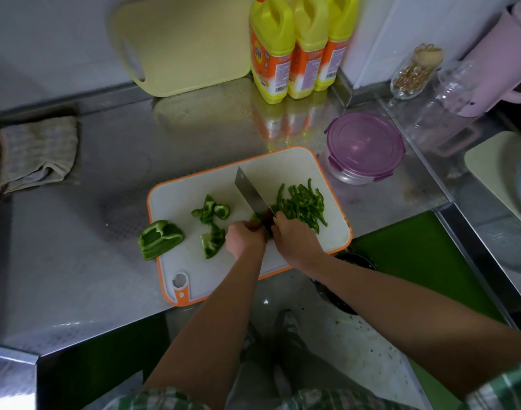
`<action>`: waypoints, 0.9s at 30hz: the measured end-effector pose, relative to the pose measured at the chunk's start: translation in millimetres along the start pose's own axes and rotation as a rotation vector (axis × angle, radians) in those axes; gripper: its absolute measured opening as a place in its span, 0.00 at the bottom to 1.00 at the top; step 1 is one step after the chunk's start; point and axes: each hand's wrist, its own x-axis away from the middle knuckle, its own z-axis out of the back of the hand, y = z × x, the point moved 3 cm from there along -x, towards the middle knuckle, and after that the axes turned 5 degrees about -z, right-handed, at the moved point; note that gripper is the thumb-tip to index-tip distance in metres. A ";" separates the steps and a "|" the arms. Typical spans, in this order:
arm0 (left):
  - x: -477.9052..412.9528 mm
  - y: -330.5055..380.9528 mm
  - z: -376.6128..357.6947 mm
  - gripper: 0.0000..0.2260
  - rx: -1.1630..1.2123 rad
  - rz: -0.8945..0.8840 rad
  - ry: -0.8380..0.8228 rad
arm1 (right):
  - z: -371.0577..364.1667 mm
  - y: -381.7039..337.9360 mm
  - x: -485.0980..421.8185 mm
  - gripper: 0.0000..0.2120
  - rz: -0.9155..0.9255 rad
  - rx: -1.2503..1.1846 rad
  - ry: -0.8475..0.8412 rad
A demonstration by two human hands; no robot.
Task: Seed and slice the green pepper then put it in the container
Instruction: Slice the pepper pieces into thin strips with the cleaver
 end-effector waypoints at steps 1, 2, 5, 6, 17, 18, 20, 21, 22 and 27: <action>0.0 -0.1 -0.4 0.07 -0.002 0.000 0.006 | -1.2 1.6 1.8 0.09 -0.003 0.004 -0.008; 0.2 -0.1 -0.5 0.07 0.001 0.001 0.014 | -2.7 3.3 3.8 0.08 -0.009 -0.004 -0.016; 0.5 0.0 -1.3 0.06 -0.004 -0.003 0.026 | -5.5 5.7 9.0 0.07 -0.043 -0.017 -0.039; 0.5 -0.3 -1.3 0.07 -0.009 -0.007 0.024 | -5.5 5.0 9.0 0.07 -0.046 -0.007 -0.044; -3.1 -2.9 6.4 0.07 -0.046 -0.067 -0.023 | 10.7 5.4 -7.4 0.10 -0.092 -0.166 0.071; -3.4 -3.4 7.4 0.08 -0.035 -0.069 -0.018 | 12.2 9.1 -5.5 0.10 -0.077 -0.170 0.075; -3.8 -3.1 7.5 0.09 -0.030 -0.072 -0.014 | 14.7 11.9 -2.2 0.09 -0.035 -0.176 0.072; -4.3 -3.0 7.1 0.09 -0.031 -0.071 -0.010 | 15.2 11.1 -1.2 0.09 -0.019 -0.177 0.073; -4.5 -2.1 7.3 0.08 -0.030 -0.069 -0.004 | 15.2 8.8 0.2 0.09 -0.011 -0.175 0.074; -7.0 1.0 9.4 0.05 -0.050 -0.065 0.012 | 9.1 -2.7 5.8 0.09 -0.016 -0.139 0.029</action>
